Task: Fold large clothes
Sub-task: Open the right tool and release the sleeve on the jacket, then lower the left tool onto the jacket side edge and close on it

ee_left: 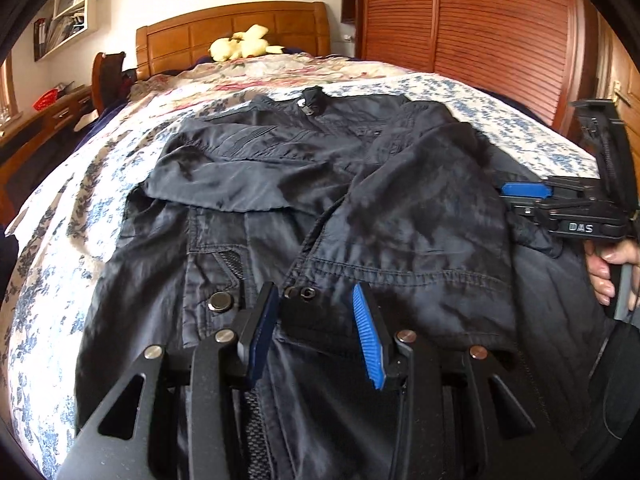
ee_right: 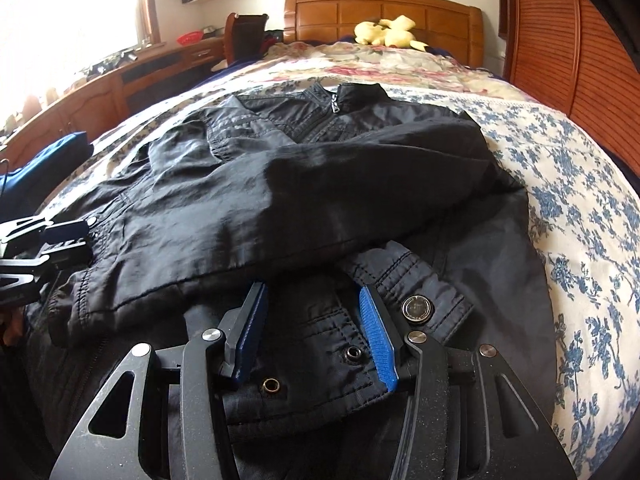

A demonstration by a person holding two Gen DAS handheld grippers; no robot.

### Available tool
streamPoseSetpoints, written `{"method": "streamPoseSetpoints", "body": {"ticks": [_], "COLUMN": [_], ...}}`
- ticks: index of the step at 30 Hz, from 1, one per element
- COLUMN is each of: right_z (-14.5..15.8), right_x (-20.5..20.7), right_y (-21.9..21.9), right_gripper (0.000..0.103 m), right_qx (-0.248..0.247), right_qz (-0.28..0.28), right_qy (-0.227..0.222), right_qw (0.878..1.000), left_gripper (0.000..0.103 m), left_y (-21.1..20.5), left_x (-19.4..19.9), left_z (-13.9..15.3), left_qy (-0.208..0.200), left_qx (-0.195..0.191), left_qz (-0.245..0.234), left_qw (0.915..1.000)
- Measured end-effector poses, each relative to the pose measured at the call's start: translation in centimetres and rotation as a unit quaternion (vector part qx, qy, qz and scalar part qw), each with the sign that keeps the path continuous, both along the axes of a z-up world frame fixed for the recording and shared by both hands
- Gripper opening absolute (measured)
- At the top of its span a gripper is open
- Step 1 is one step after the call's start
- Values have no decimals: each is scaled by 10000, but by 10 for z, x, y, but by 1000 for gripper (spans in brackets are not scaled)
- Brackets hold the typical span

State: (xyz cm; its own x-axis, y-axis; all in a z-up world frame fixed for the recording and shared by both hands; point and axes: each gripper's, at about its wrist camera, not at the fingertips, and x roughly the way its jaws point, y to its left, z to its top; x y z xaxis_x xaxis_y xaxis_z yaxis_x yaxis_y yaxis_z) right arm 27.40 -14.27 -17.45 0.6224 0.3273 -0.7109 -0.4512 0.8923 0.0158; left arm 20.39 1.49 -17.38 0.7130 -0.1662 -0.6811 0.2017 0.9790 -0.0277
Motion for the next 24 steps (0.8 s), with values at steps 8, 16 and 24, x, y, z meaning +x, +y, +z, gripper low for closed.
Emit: {"method": "streamPoseSetpoints", "body": {"ticks": [8, 16, 24], "right_z": [-1, 0, 1], "right_x": [1, -2, -3], "right_y": [2, 1, 1], "right_gripper": [48, 48, 48], "right_qx": [-95, -21, -26], "right_qz": [-36, 20, 48], "right_qy": [12, 17, 12], "right_qw": [9999, 10000, 10000], "left_gripper": [40, 43, 43], "left_y": [2, 6, 4], "left_x": [5, 6, 6], "left_z": [-6, -10, -10], "left_qy": [200, 303, 332], "left_qx": [92, 55, 90], "left_qz": [160, 260, 271], "left_qw": [9996, 9992, 9990]}}
